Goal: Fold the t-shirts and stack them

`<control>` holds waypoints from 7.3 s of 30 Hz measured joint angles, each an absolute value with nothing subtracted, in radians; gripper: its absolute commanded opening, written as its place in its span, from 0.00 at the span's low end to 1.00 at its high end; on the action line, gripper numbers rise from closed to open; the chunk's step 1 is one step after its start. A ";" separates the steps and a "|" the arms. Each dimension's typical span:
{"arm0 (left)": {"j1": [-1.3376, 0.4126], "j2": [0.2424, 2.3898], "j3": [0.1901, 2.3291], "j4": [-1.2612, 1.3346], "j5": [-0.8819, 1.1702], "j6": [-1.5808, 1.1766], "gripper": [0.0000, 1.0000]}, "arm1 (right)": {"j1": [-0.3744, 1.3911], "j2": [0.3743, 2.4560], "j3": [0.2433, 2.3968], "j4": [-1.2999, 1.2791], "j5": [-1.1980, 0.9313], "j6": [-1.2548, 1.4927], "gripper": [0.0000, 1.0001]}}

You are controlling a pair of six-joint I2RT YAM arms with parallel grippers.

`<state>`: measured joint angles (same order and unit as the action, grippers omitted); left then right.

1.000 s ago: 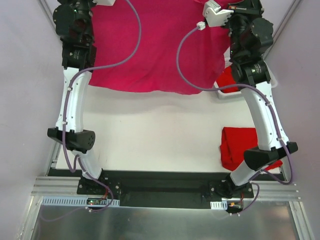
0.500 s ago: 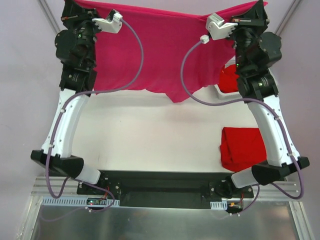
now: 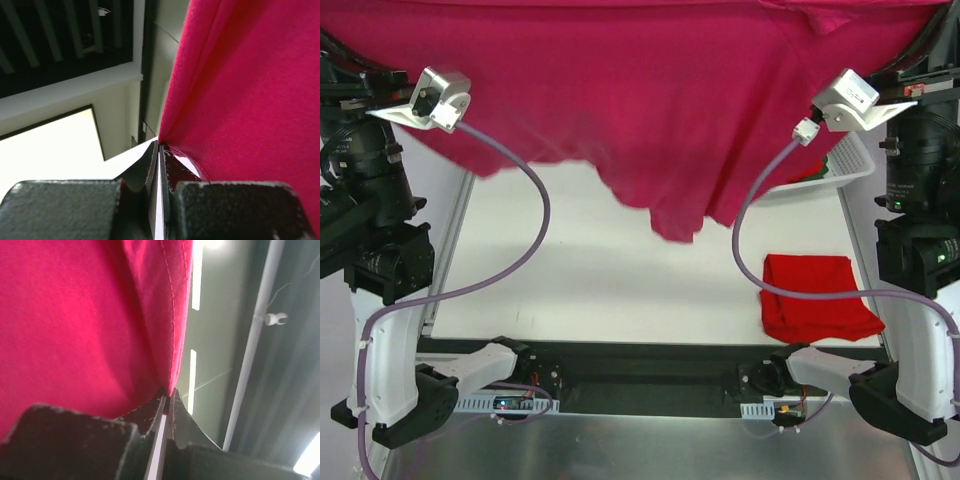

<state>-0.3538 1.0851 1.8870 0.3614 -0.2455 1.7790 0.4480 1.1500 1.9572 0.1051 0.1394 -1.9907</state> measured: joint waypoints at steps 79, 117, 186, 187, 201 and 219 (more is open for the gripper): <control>-0.516 1.215 1.690 0.004 -0.603 1.626 0.00 | 0.561 1.289 1.890 -0.301 0.511 -1.976 0.01; -0.254 1.719 2.003 0.173 -0.441 1.731 0.00 | 0.355 1.710 2.110 -0.002 0.323 -1.991 0.01; -0.223 1.848 2.432 -0.135 -0.240 1.588 0.00 | 0.331 1.774 2.275 -0.258 0.249 -1.917 0.01; -0.224 1.806 2.398 -0.118 -0.243 1.591 0.00 | 0.331 1.745 2.260 -0.250 0.250 -1.926 0.01; -0.430 1.126 1.393 -0.171 -0.420 1.480 0.00 | 0.431 1.222 1.544 -0.306 0.352 -1.866 0.01; -0.511 1.141 2.053 -1.230 -0.351 1.020 0.00 | 0.469 1.032 1.634 -0.884 0.237 -1.716 0.01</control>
<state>-0.5110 1.1408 2.0525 -1.2304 -0.3508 1.0203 0.4694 1.0325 1.6344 -0.8841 0.2371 -1.7161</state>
